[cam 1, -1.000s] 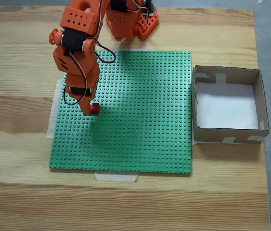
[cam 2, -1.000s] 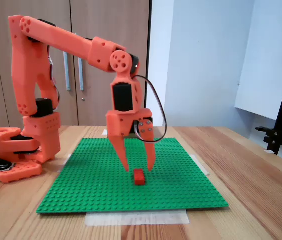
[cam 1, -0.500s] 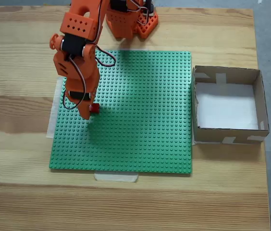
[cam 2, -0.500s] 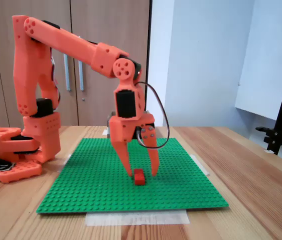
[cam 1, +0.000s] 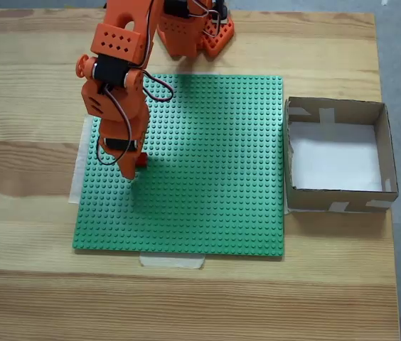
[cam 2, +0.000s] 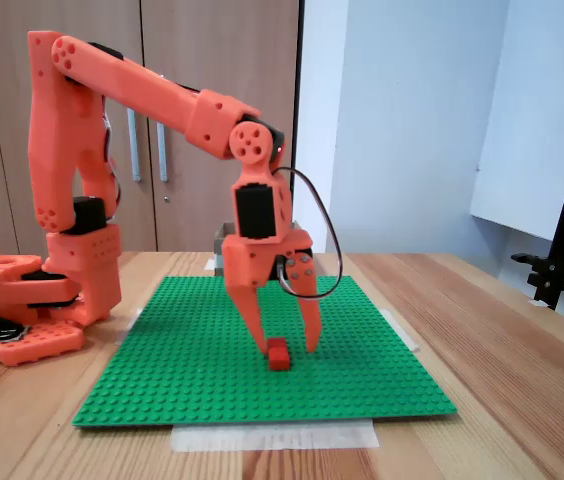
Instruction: Pick the red lego block and put it in the box.
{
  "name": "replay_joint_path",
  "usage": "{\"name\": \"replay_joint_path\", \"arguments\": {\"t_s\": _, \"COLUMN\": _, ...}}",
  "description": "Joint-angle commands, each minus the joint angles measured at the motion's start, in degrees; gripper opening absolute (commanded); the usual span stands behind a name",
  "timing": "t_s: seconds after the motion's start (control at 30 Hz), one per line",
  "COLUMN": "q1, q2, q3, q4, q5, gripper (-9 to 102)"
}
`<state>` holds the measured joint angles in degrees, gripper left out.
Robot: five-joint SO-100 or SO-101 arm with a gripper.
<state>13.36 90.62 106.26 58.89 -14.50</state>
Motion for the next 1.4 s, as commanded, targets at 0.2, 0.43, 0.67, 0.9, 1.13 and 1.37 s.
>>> {"name": "replay_joint_path", "arguments": {"t_s": 0.2, "q1": -0.44, "q2": 0.18, "q3": -2.81, "q4": -0.53, "q5": -2.29, "gripper": 21}}
{"name": "replay_joint_path", "arguments": {"t_s": 0.43, "q1": -0.44, "q2": 0.0, "q3": -2.81, "q4": -0.53, "q5": -3.34, "gripper": 15}}
{"name": "replay_joint_path", "arguments": {"t_s": 0.67, "q1": -0.44, "q2": 0.0, "q3": -2.81, "q4": -0.79, "q5": -3.78, "gripper": 12}}
{"name": "replay_joint_path", "arguments": {"t_s": 0.9, "q1": -0.44, "q2": 0.0, "q3": -2.81, "q4": -0.88, "q5": -4.39, "gripper": 8}}
{"name": "replay_joint_path", "arguments": {"t_s": 1.13, "q1": -0.53, "q2": 0.79, "q3": -3.43, "q4": -0.44, "q5": -4.39, "gripper": 5}}
{"name": "replay_joint_path", "arguments": {"t_s": 1.37, "q1": -0.97, "q2": 2.55, "q3": -4.66, "q4": 0.62, "q5": -3.16, "gripper": 3}}
